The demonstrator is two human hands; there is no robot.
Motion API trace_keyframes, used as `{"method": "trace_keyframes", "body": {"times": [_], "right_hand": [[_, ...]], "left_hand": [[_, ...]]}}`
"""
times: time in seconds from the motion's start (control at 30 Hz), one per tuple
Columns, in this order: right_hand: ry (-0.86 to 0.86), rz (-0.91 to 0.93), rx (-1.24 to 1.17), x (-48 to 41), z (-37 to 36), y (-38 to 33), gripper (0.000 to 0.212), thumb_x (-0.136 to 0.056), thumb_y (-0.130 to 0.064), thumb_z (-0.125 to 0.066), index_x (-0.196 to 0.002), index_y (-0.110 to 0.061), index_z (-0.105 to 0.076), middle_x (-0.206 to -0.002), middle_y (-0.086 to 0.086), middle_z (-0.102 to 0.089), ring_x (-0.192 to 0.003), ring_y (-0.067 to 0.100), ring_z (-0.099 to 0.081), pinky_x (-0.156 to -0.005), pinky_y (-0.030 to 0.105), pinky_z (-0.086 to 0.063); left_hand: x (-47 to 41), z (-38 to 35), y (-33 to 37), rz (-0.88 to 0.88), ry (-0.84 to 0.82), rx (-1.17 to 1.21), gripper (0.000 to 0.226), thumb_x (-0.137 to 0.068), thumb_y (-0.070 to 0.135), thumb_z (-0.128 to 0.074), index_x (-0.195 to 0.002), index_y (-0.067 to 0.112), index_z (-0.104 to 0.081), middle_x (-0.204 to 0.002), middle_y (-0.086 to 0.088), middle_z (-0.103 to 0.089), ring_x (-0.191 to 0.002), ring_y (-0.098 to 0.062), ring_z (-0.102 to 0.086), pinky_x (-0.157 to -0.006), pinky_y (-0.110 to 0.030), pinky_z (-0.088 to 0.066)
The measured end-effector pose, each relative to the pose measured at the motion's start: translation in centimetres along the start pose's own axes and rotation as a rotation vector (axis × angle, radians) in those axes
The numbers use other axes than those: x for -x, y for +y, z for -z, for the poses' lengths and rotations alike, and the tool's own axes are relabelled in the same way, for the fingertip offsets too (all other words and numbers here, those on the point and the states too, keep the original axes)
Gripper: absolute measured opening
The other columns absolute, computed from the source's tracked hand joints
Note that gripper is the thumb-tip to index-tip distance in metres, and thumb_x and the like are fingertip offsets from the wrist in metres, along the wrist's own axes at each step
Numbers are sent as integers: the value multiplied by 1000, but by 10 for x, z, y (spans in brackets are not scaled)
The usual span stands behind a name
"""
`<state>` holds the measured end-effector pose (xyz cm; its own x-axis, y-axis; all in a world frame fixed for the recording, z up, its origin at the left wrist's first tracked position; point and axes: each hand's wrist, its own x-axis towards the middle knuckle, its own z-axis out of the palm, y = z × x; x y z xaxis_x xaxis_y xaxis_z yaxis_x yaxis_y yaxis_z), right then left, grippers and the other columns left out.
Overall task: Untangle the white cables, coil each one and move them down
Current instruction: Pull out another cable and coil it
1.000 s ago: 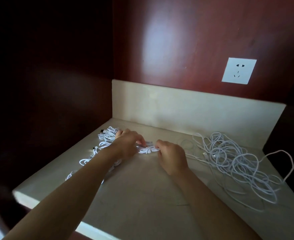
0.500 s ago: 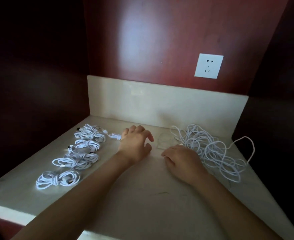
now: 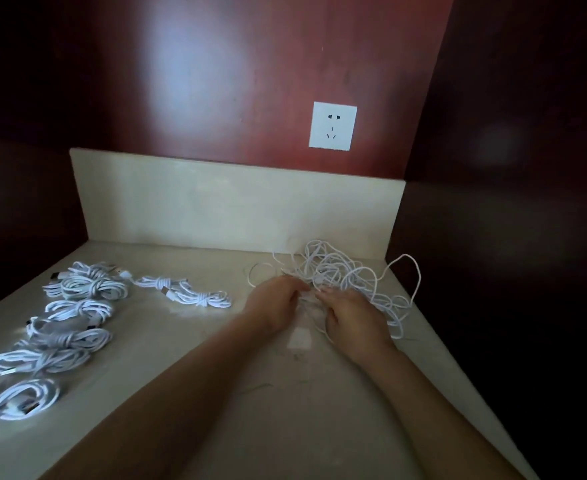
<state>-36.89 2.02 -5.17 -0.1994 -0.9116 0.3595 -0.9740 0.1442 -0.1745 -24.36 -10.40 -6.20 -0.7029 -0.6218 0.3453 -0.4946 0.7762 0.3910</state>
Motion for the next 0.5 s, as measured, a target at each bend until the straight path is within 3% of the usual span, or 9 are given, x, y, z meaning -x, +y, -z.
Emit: {"method": "trace_keyframes", "body": {"times": [0.07, 0.2, 0.33, 0.43, 0.5], "right_hand": [[9, 3, 19, -3, -1, 0, 53, -85, -10, -46, -131, -33, -57, -127, -7, -63, -117, 22, -55, -90, 35, -52], [25, -20, -29, -6, 0, -1, 49, -88, -11, -45, -128, -36, -59, -123, -7, -65, -114, 24, -55, -84, 35, -51], [48, -28, -44, -8, -2, 2, 46, -87, -9, -45, -124, -29, -64, -121, -2, -67, -114, 24, -58, -85, 34, -51], [59, -47, -78, -9, -7, 5, 46, -86, -8, -46, -124, -26, -65, -122, -2, -67, -115, 23, -59, -90, 35, -52], [77, -56, -98, -8, -8, 6, 47, -86, -9, -46, -126, -27, -64, -122, -4, -67, -114, 21, -59, -90, 35, -52]], "left_hand": [[-9, 6, 1, -24, -24, -26, 36, -88, 10, -55, -118, 24, -69, -128, -3, -63, -121, -23, -56, -102, -29, -39], [-34, 14, 4, -50, -234, -219, 39, -83, 6, -63, -113, 29, -70, -124, -1, -60, -117, -22, -58, -99, -31, -44], [-49, 25, 12, -52, -366, -387, 19, -92, 21, -62, -108, 28, -69, -123, -1, -57, -114, -22, -59, -92, -33, -48], [-50, 28, 16, -111, -410, -608, 24, -95, 28, -57, -119, 26, -63, -127, -3, -55, -120, -24, -54, -93, -36, -46], [-44, 23, 15, -175, -351, -708, 28, -97, 24, -53, -125, 21, -54, -130, -4, -53, -124, -24, -48, -97, -36, -40]]}}
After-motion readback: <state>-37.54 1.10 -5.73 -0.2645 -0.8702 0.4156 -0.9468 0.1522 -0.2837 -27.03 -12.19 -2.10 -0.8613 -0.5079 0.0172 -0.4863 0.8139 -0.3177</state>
